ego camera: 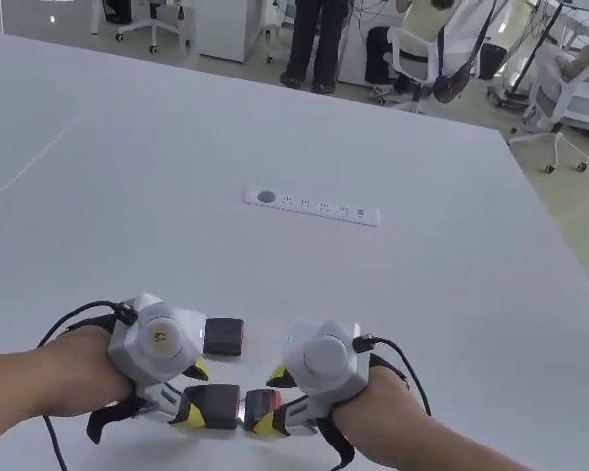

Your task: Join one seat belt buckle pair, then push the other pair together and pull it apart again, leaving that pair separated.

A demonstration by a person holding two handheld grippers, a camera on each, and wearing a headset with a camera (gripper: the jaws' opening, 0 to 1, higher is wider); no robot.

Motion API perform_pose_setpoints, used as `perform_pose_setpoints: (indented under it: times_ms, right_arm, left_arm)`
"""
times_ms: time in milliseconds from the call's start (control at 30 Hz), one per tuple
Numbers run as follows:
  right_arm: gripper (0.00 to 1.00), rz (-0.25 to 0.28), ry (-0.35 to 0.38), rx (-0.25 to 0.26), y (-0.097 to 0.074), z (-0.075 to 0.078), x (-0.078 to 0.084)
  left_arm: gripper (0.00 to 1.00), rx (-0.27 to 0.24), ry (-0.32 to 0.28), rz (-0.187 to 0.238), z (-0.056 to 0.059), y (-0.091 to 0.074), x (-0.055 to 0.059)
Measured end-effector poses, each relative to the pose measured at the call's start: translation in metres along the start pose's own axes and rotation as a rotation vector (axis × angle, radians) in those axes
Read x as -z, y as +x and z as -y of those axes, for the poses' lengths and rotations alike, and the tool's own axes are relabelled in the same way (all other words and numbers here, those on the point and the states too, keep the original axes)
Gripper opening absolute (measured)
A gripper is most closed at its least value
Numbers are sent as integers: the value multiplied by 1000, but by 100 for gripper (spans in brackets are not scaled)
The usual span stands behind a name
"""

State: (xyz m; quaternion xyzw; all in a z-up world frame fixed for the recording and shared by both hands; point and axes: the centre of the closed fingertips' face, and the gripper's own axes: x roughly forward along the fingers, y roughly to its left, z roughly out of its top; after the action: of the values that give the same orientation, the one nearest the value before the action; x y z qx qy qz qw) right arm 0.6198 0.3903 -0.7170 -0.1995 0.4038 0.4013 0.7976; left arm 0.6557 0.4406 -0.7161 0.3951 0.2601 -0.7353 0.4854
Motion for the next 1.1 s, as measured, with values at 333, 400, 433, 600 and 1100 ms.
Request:
perform_pose_setpoints:
  times_ms: [333, 400, 433, 600, 1100]
  right_arm:
    - [32, 15, -5, 32, -19, 16, -4]
    - [32, 14, 0, 47, -23, 24, -1]
    - [31, 13, 3, 52, -25, 27, 0]
    - [31, -12, -11, 82, -34, 43, 12]
    - [32, -99, -51, 122, -54, 85, 61]
  left_arm:
    - [34, -51, -17, 46, -20, -15, -11]
    - [34, -63, -22, 52, -28, -14, -12]
    - [34, -67, -23, 55, -31, -14, -13]
    - [36, -87, -41, 69, -45, -15, -18]
    - [40, -95, -48, 34, -79, -3, -13]
